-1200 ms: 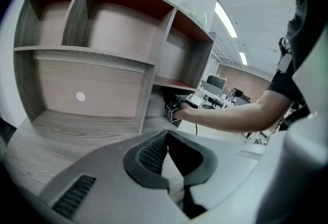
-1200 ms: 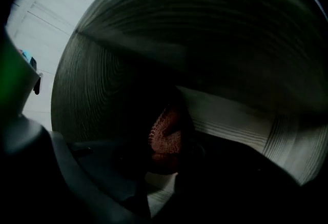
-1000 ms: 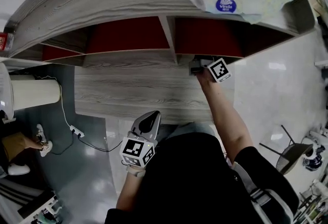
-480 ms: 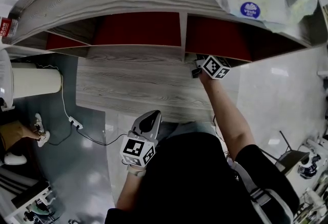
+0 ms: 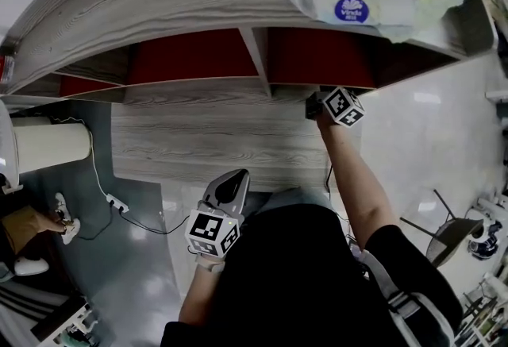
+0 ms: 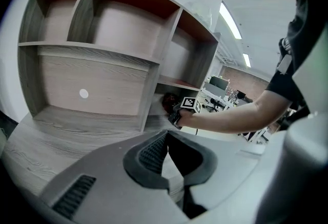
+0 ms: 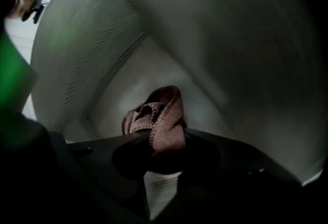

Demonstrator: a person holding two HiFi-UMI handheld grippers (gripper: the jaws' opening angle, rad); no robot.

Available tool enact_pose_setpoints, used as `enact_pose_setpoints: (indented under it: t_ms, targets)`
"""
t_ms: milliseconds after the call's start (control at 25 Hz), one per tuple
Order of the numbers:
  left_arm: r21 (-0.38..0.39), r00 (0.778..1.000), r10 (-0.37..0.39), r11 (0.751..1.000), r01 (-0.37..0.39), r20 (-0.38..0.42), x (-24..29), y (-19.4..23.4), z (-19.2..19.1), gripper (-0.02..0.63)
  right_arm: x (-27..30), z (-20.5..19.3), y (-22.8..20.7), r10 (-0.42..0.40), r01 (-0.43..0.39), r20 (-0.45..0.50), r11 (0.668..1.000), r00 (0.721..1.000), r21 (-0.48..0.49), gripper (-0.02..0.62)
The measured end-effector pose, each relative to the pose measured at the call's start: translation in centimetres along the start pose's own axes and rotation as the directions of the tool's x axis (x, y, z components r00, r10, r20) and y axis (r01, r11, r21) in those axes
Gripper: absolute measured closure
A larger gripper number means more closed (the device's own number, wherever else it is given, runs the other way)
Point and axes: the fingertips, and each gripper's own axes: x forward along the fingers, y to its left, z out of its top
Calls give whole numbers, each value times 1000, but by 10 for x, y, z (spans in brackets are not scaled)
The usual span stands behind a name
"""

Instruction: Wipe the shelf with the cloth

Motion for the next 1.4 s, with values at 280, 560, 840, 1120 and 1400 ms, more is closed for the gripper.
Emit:
enact_pose_setpoints:
  t_ms: [280,560,840,1120,1400]
  targets:
    - [5,1000,5,1000,-5,-1,-3,3,-1,598,-5,-11,-45,-190,189,-5,979,982,71,514]
    - [-40,998,62,997,-61,11,-20,17,-10,598,8,-51,-51,-224,234,-90,964,970,124,514]
    - [-86,991,129,988,-126,34,-41,32,-18,598,34,-102,4,-128,144,-218,988,968,58,514]
    - [-112,986,160,982,-154,52,-55,38,-23,598,29,-132,32,-174,86,-408,971,896,-224,514]
    - [-94,990,112,990,-104,81,-49,32,-12,598,-9,-131,35,-300,32,-482,872,823,-488,507]
